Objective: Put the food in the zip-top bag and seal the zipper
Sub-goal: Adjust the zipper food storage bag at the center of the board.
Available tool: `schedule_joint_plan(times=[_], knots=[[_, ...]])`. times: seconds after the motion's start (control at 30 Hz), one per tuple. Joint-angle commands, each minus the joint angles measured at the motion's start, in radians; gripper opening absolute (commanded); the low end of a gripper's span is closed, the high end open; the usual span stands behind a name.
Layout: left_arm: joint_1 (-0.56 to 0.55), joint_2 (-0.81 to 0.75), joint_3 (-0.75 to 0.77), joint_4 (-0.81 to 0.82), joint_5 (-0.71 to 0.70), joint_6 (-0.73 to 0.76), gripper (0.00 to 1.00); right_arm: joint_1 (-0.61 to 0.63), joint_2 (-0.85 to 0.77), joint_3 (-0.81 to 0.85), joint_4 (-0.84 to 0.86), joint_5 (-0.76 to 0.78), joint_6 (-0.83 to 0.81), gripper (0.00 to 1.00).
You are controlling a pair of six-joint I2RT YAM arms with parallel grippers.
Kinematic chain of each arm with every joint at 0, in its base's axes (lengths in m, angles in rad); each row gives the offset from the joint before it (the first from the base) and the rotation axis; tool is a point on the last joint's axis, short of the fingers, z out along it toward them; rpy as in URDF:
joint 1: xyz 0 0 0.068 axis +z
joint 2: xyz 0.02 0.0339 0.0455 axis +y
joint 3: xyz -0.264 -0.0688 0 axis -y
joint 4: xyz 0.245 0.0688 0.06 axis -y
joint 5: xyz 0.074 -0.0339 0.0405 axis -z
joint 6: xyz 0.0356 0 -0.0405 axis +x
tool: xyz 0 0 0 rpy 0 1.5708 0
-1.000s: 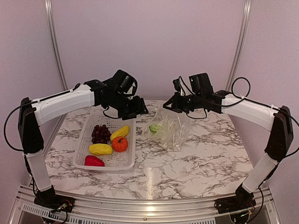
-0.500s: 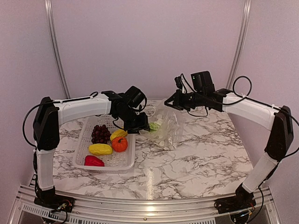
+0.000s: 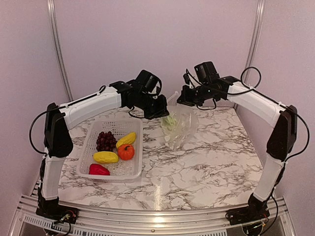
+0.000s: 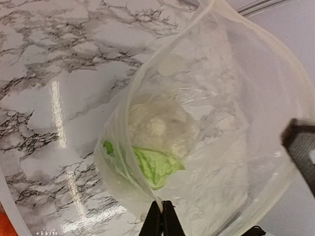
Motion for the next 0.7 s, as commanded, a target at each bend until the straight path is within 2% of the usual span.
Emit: schedule_joint_plan(times=[0.0,0.07,0.13,0.23,0.47,0.5,0.53,0.57,0.6,0.67], knots=[[-0.037,-0.061,0.184,0.12,-0.015,-0.014,0.0,0.014,0.07,0.282,-0.355,0.252,-0.114,0.0],[-0.039,-0.055,0.163,0.11,-0.007,-0.004,0.0,-0.019,0.053,0.268,-0.349,0.286,-0.103,0.0],[-0.038,-0.027,0.133,0.081,0.049,-0.018,0.0,-0.062,0.044,0.229,-0.319,0.232,-0.077,0.0],[-0.045,-0.009,0.126,0.142,0.097,-0.041,0.0,-0.087,0.044,0.218,-0.288,0.174,-0.055,0.0],[-0.035,0.047,0.186,0.136,0.085,-0.042,0.0,-0.091,0.075,0.351,-0.331,0.228,-0.098,0.0],[-0.036,0.049,0.183,0.137,0.091,-0.044,0.06,-0.092,0.08,0.375,-0.343,0.238,-0.112,0.0],[-0.035,0.049,0.177,0.14,0.094,-0.044,0.23,-0.092,0.084,0.392,-0.352,0.248,-0.126,0.0],[-0.035,0.047,0.171,0.14,0.096,-0.038,0.35,-0.092,0.086,0.399,-0.357,0.253,-0.139,0.0],[-0.034,0.042,0.164,0.14,0.096,-0.02,0.43,-0.092,0.087,0.393,-0.357,0.255,-0.155,0.0],[-0.034,0.025,0.156,0.113,0.067,0.038,0.47,-0.092,0.092,0.352,-0.354,0.236,-0.175,0.0]])
